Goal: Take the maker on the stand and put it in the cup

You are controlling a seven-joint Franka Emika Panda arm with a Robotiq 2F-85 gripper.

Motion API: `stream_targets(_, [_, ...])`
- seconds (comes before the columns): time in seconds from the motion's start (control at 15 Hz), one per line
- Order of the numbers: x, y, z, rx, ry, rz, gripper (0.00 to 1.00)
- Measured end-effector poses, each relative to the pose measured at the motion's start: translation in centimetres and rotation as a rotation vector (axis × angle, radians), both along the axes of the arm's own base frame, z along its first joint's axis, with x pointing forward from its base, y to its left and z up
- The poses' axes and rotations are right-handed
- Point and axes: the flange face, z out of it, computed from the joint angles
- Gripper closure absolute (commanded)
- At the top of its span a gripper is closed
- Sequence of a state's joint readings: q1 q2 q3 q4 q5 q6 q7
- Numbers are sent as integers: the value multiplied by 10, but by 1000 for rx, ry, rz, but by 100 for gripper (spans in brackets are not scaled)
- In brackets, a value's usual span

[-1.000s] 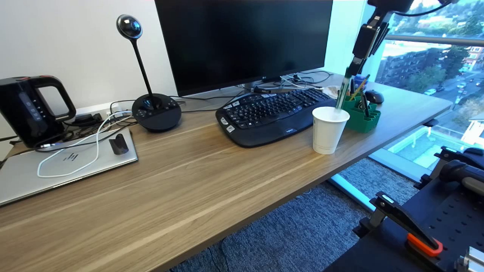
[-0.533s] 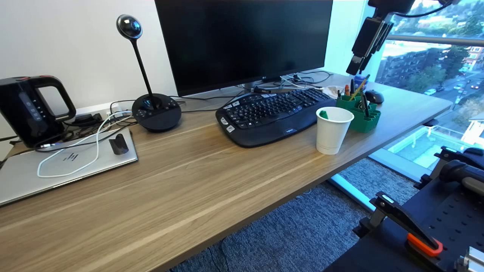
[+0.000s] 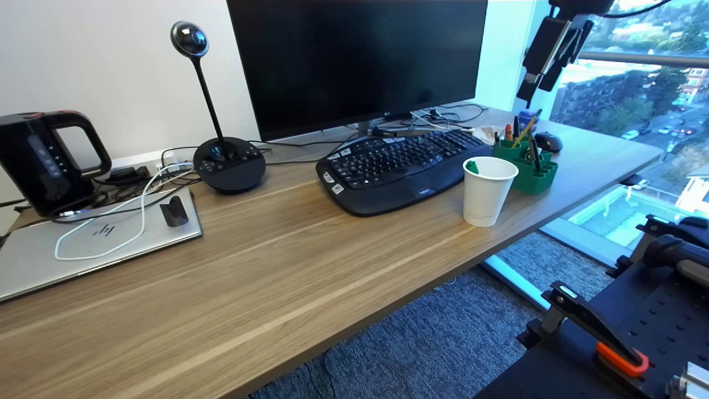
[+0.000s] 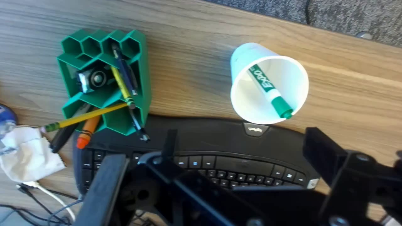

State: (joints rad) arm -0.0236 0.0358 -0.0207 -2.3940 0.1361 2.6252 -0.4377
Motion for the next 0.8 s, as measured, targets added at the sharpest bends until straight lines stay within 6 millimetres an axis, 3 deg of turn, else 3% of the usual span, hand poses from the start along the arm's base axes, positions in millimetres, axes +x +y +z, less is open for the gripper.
stream_targets(0.4, [-3,-64,7,-194,66,-227,0])
stream_targets(0.8, [-14,-82,11,-258,278,-304,0])
